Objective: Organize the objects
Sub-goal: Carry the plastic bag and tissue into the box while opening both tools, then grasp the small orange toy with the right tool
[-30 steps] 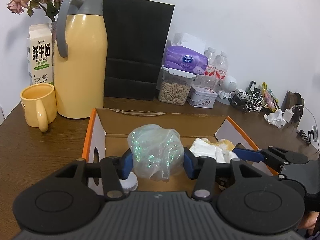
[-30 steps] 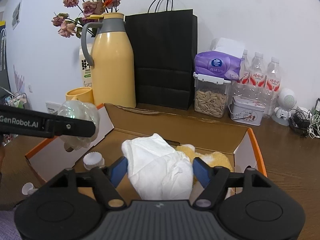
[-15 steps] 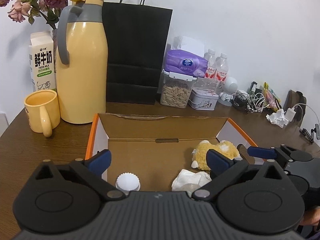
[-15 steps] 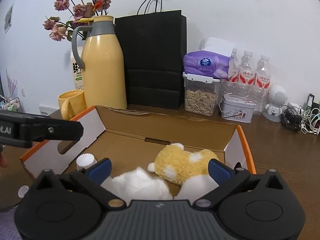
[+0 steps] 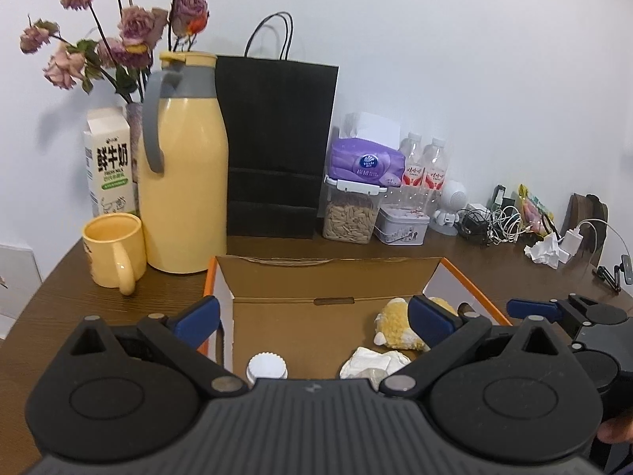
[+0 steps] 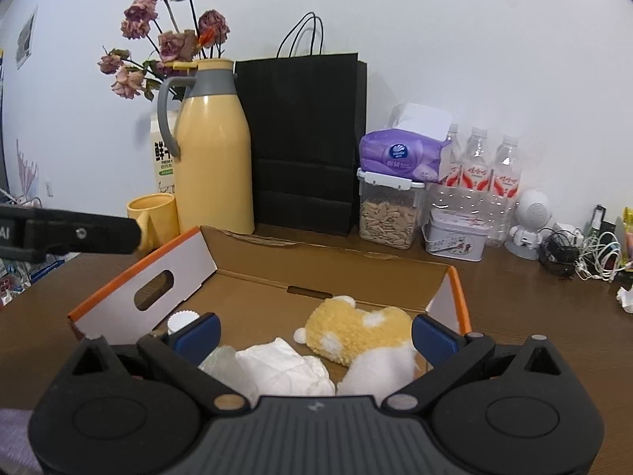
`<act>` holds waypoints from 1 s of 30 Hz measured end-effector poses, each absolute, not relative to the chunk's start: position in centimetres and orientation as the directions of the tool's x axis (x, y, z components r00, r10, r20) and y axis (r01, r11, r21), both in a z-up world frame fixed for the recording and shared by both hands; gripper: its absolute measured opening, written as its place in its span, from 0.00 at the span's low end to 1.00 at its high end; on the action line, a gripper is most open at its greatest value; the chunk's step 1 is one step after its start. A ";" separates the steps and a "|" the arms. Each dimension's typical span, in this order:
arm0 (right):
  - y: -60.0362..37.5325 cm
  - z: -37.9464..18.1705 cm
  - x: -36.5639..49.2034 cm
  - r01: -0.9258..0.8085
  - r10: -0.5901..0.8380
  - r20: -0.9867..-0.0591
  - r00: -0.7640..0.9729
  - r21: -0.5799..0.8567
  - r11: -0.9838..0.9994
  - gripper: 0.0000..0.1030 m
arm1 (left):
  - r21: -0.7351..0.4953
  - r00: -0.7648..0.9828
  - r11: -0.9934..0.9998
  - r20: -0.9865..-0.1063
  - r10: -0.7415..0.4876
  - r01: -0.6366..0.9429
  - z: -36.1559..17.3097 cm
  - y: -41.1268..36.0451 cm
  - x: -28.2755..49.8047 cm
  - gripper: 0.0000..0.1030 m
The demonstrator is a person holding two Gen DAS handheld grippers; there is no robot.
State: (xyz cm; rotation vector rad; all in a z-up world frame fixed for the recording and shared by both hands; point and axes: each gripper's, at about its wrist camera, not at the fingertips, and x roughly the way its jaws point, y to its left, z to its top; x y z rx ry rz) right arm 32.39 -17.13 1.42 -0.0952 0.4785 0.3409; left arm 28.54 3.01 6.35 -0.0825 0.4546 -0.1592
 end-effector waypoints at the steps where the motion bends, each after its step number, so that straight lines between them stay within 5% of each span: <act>1: -17.3 1.6 32.0 -0.341 0.298 -0.465 0.834 -0.009 0.940 1.00 | -0.113 0.889 0.985 -0.427 -0.167 0.131 6.5 3.0 28.1 1.00; 30: -22.9 -1.5 21.5 -0.277 0.232 -0.548 0.803 0.001 0.961 1.00 | -0.121 0.880 0.992 -0.475 -0.025 -0.037 4.1 7.6 17.0 1.00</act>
